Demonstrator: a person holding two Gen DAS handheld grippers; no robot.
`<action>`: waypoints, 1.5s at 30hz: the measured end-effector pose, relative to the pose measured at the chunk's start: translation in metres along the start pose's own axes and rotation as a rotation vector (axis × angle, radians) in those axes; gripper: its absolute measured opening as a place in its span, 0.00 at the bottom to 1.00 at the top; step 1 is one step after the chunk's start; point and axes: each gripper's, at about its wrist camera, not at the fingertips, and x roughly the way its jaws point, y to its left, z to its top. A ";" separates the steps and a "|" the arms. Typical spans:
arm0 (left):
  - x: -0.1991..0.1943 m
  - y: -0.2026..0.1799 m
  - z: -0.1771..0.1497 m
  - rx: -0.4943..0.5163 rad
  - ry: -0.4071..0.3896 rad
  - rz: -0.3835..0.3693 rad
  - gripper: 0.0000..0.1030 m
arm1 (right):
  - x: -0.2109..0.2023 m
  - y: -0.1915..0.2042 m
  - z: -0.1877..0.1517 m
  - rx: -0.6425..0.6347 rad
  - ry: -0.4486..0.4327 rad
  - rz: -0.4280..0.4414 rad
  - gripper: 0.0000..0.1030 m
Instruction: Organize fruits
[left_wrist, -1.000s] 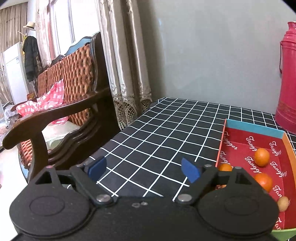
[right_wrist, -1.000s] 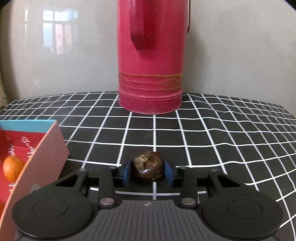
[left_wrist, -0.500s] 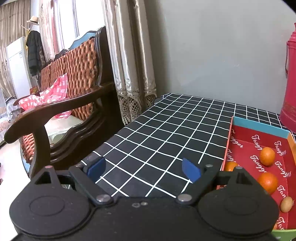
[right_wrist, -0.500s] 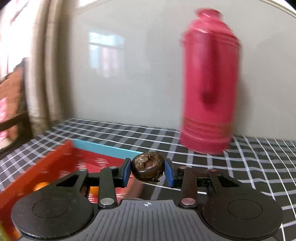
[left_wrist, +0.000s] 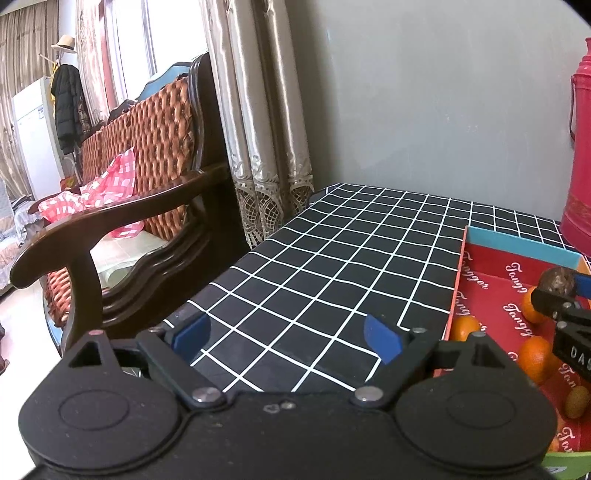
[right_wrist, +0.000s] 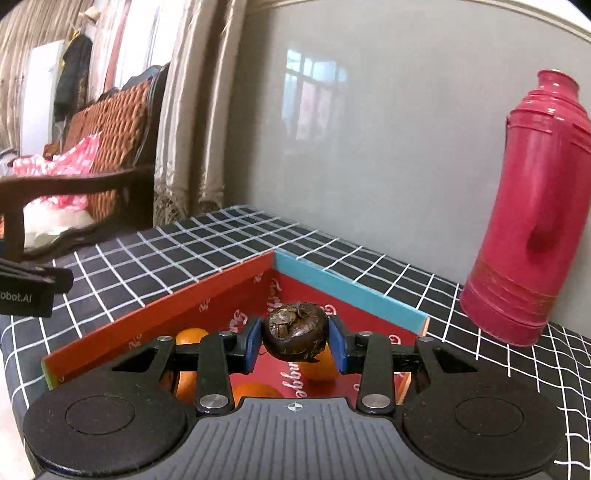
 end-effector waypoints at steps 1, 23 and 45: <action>0.000 0.000 0.000 -0.001 0.002 0.000 0.82 | 0.000 0.002 0.000 -0.016 0.005 0.005 0.38; -0.034 -0.027 -0.002 0.052 -0.084 -0.105 0.94 | -0.086 -0.034 -0.009 0.118 -0.139 -0.253 0.97; -0.145 -0.004 -0.043 0.092 -0.090 -0.294 0.94 | -0.248 -0.001 -0.061 0.420 -0.119 -0.375 1.00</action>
